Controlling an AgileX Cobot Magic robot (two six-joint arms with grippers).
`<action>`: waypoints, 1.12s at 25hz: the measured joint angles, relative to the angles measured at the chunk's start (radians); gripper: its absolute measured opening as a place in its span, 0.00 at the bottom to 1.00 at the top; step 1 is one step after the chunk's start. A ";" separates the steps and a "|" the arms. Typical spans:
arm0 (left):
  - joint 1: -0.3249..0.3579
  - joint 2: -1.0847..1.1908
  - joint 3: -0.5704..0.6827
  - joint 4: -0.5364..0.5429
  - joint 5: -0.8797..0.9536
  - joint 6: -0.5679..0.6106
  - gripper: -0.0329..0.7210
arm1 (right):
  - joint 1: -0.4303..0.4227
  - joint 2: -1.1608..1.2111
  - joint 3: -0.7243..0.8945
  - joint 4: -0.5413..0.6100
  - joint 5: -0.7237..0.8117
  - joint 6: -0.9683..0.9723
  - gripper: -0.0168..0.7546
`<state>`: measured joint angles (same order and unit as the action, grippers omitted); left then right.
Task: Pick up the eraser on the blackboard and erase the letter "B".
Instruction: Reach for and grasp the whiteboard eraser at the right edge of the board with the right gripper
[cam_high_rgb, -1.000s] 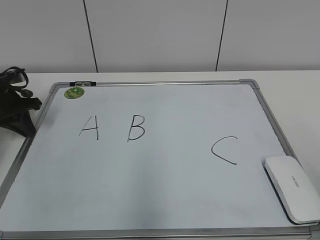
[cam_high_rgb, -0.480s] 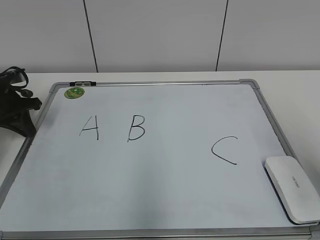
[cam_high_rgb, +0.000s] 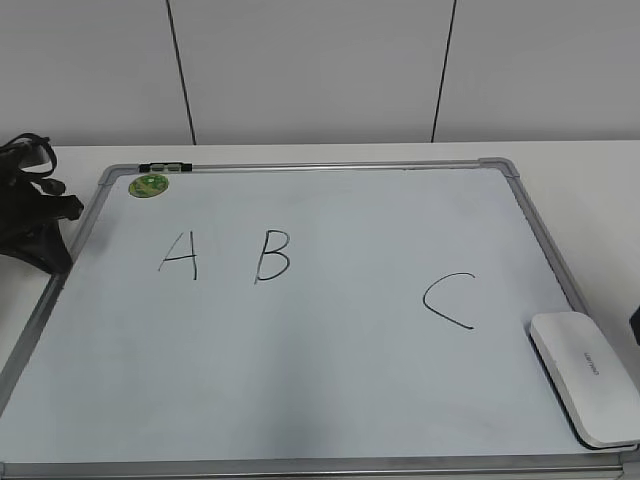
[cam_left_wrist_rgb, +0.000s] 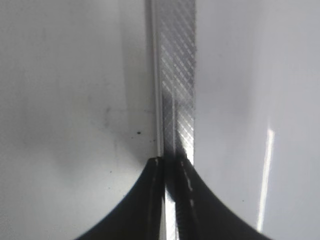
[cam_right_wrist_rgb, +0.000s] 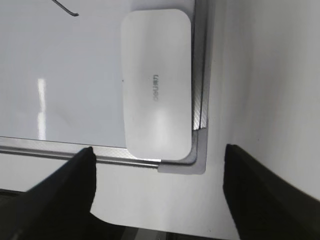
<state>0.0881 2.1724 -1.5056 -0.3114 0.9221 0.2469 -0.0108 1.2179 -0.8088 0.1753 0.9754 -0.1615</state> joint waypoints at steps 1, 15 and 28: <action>0.000 0.000 0.000 0.000 0.000 0.000 0.09 | 0.015 0.013 0.001 -0.002 -0.019 0.000 0.78; 0.000 0.000 0.000 0.000 0.002 0.000 0.08 | 0.086 0.283 -0.003 -0.066 -0.175 0.076 0.78; 0.000 0.000 -0.002 0.000 0.003 0.000 0.08 | 0.086 0.455 -0.006 0.000 -0.268 0.007 0.78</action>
<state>0.0881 2.1724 -1.5077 -0.3114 0.9247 0.2469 0.0752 1.6730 -0.8146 0.1755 0.7072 -0.1541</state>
